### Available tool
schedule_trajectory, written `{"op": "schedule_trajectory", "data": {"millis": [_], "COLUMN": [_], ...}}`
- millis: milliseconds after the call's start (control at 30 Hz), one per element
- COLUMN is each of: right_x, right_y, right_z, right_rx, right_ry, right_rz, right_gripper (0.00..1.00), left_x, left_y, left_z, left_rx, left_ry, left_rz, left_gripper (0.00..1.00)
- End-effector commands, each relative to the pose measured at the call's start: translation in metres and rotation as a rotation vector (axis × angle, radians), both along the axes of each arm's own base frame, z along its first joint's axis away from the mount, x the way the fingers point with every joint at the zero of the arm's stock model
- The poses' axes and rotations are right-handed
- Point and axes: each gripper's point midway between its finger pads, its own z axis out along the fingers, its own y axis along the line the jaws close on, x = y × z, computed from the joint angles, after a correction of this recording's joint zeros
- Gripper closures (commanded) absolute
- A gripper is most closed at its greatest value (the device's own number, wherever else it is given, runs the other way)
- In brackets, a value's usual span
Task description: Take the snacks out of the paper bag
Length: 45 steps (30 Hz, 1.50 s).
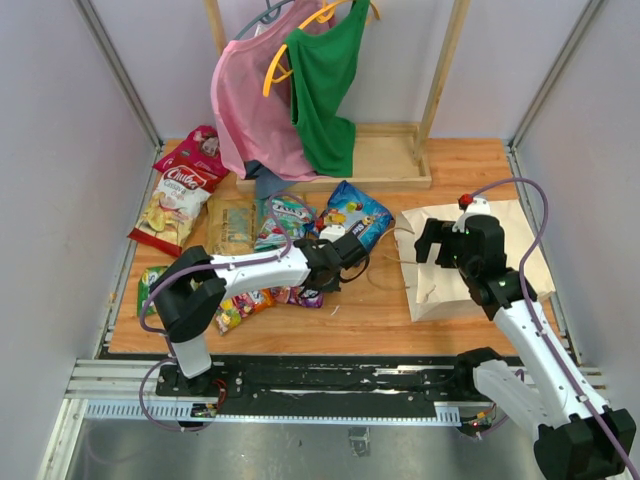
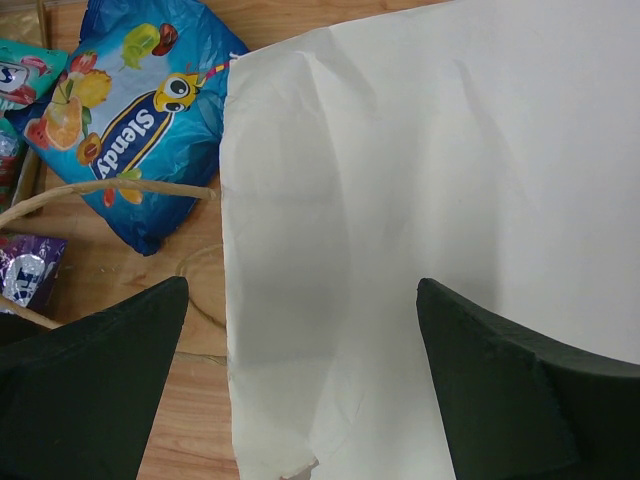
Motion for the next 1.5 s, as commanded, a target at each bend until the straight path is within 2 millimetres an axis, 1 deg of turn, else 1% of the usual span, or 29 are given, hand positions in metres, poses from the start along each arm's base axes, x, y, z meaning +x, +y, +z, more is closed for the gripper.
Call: {"op": "schedule_trajectory", "data": {"millis": [0, 167, 300, 367, 400, 433, 467, 500, 533, 567, 600, 667, 767, 833, 933, 1000, 1100, 1133, 1200, 1267, 1300, 1367, 1400, 1467], "right_x": [0.0, 0.0, 0.0, 0.0, 0.0, 0.0, 0.0, 0.0, 0.0, 0.0, 0.0, 0.0, 0.0, 0.0, 0.001, 0.001, 0.001, 0.001, 0.002, 0.003, 0.003, 0.003, 0.003, 0.003], "right_y": [-0.002, -0.002, -0.002, -0.001, -0.001, 0.0, 0.001, 0.001, 0.001, 0.001, 0.001, 0.0, 0.001, 0.001, 0.001, 0.002, 0.003, 0.004, 0.005, 0.007, 0.008, 0.009, 0.009, 0.009], "right_z": [0.001, 0.0, -0.001, -0.002, -0.002, -0.002, -0.002, -0.003, -0.003, -0.003, -0.003, -0.003, -0.003, -0.003, -0.004, -0.003, -0.004, -0.006, -0.006, -0.007, -0.007, -0.008, -0.008, -0.008], "right_rx": [0.011, 0.01, 0.01, 0.011, 0.014, 0.015, 0.016, 0.016, 0.015, 0.016, 0.016, 0.016, 0.017, 0.017, 0.018, 0.02, 0.023, 0.026, 0.03, 0.037, 0.039, 0.043, 0.043, 0.045], "right_ry": [-0.016, -0.015, -0.012, -0.011, -0.01, -0.01, -0.009, -0.006, -0.005, -0.006, -0.005, -0.006, -0.006, -0.006, -0.004, -0.006, -0.005, -0.001, -0.001, 0.003, 0.003, 0.007, 0.009, 0.009], "right_rz": [-0.009, -0.008, -0.009, -0.005, -0.001, 0.004, 0.007, 0.008, 0.009, 0.007, 0.006, 0.003, 0.005, 0.006, 0.006, 0.009, 0.013, 0.015, 0.019, 0.025, 0.028, 0.03, 0.03, 0.032], "right_gripper": [0.02, 0.02, 0.02, 0.02, 0.02, 0.02, 0.02, 0.02, 0.02, 0.02, 0.02, 0.02, 0.02, 0.02, 0.02, 0.02, 0.02, 0.02, 0.02, 0.02, 0.02, 0.02, 0.02, 0.02], "left_x": [0.001, 0.001, -0.001, -0.003, -0.004, -0.006, -0.008, -0.01, -0.012, -0.011, -0.011, -0.009, -0.002, 0.0, 0.0, -0.003, -0.011, -0.015, -0.021, -0.025, -0.024, -0.022, -0.021, -0.015], "left_y": [-0.041, -0.056, -0.07, -0.077, -0.08, -0.083, -0.086, -0.088, -0.089, -0.089, -0.087, -0.08, -0.066, -0.051, -0.016, 0.013, 0.063, 0.08, 0.112, 0.148, 0.162, 0.186, 0.194, 0.202], "left_z": [0.011, 0.012, 0.017, 0.019, 0.02, 0.021, 0.024, 0.026, 0.029, 0.033, 0.037, 0.044, 0.064, 0.079, 0.089, 0.087, 0.075, 0.071, 0.069, 0.063, 0.062, 0.058, 0.056, 0.058], "left_rx": [-0.199, -0.261, -0.337, -0.383, -0.403, -0.422, -0.444, -0.463, -0.479, -0.495, -0.5, -0.494, -0.485, -0.49, -0.512, -0.526, -0.5, -0.484, -0.466, -0.444, -0.462, -0.488, -0.496, -0.483], "left_ry": [0.005, 0.019, 0.033, 0.037, 0.041, 0.041, 0.047, 0.047, 0.041, 0.027, 0.014, -0.019, -0.077, -0.107, -0.115, -0.105, -0.098, -0.1, -0.125, -0.144, -0.15, -0.164, -0.177, -0.199], "left_rz": [-0.013, -0.014, -0.025, -0.036, -0.049, -0.064, -0.088, -0.111, -0.127, -0.132, -0.132, -0.125, -0.104, -0.08, -0.003, 0.057, 0.18, 0.223, 0.315, 0.426, 0.467, 0.523, 0.552, 0.589], "left_gripper": [1.0, 1.0, 0.99, 0.97, 0.94, 0.84, 0.77, 0.61, 0.2, 0.03, 0.01, 0.0, 0.0, 0.0, 0.0, 0.01, 0.09, 0.1, 0.1, 0.1, 0.1, 0.14, 0.17, 0.22]}}
